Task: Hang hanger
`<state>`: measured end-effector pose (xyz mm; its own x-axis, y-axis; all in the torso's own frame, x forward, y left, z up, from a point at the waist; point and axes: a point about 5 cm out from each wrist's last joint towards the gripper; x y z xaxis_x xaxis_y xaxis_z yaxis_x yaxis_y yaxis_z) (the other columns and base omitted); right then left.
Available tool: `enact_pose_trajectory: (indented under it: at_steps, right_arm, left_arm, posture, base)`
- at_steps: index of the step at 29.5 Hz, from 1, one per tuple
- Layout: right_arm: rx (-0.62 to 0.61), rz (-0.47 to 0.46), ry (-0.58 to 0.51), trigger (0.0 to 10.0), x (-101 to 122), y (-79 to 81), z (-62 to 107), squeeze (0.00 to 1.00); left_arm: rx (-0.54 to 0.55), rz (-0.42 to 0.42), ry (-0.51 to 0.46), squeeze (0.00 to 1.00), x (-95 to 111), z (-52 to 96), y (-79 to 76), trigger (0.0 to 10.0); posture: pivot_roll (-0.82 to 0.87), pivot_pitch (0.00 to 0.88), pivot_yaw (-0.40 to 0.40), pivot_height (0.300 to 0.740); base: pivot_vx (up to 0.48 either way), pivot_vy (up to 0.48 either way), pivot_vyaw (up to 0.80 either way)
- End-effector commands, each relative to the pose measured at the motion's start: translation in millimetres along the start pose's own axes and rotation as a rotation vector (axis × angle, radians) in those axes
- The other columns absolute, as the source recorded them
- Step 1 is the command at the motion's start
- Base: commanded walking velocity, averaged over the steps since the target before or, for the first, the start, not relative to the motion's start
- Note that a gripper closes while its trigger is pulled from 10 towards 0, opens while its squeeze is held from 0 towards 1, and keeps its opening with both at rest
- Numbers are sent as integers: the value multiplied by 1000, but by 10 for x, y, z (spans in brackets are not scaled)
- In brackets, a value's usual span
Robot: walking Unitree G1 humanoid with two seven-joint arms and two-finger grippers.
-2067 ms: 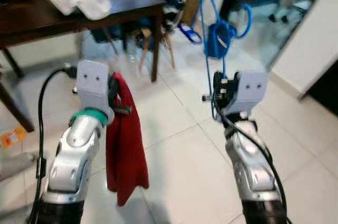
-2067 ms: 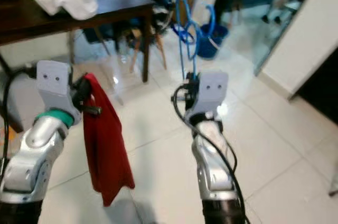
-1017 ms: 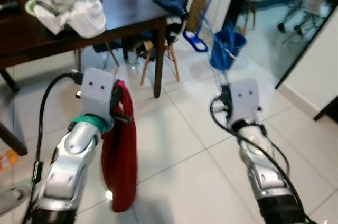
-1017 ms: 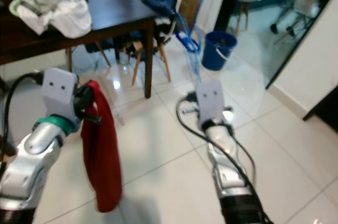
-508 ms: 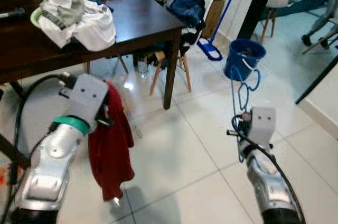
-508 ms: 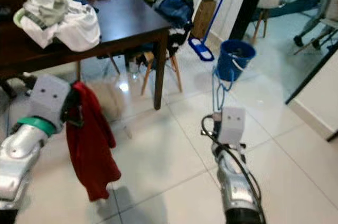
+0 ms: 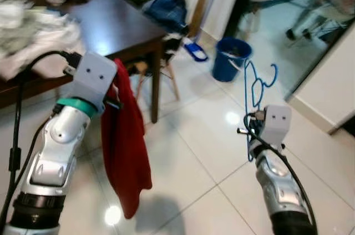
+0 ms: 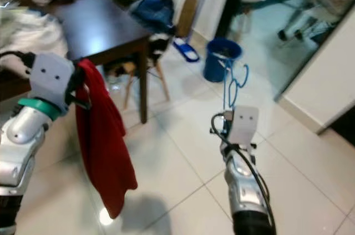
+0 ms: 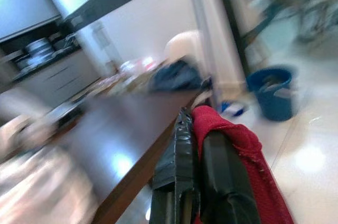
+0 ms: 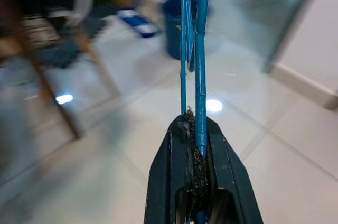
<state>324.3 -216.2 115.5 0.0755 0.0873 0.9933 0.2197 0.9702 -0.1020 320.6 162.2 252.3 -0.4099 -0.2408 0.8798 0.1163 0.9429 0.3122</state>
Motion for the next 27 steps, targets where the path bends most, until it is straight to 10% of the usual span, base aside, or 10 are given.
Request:
enact_pose_trajectory:
  at_steps: [1,13,27]
  right_arm:
    - [-4,-10,-24,10000,27,8,-4,0]
    - [120,44,-101,10000,148,230,-7,0]
    - [239,339,157,10000,-381,266,21,0]
  left_arm:
    - [17,-19,-30,0,33,9,44,10000]
    - [119,-79,-94,0,156,-35,183,10000]
    - [307,-280,-210,0,339,12,338,10000]
  posture:
    - [35,54,34,740]
    - [44,49,28,740]
    - [55,33,-7,740]
  base:
    - [461,0,-625]
    - [459,0,-52]
    - [459,0,0]
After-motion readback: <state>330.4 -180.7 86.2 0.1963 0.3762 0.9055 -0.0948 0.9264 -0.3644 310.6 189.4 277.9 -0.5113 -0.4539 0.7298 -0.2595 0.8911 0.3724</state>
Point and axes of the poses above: a point about 5 cm out from each wrist's last joint towards the gripper, its own z axis pointing back from the gripper into the wrist, its own x axis along the axis of the wrist's last joint, y = z × x, and after that the axes turned 7 degrees about z, right-handed
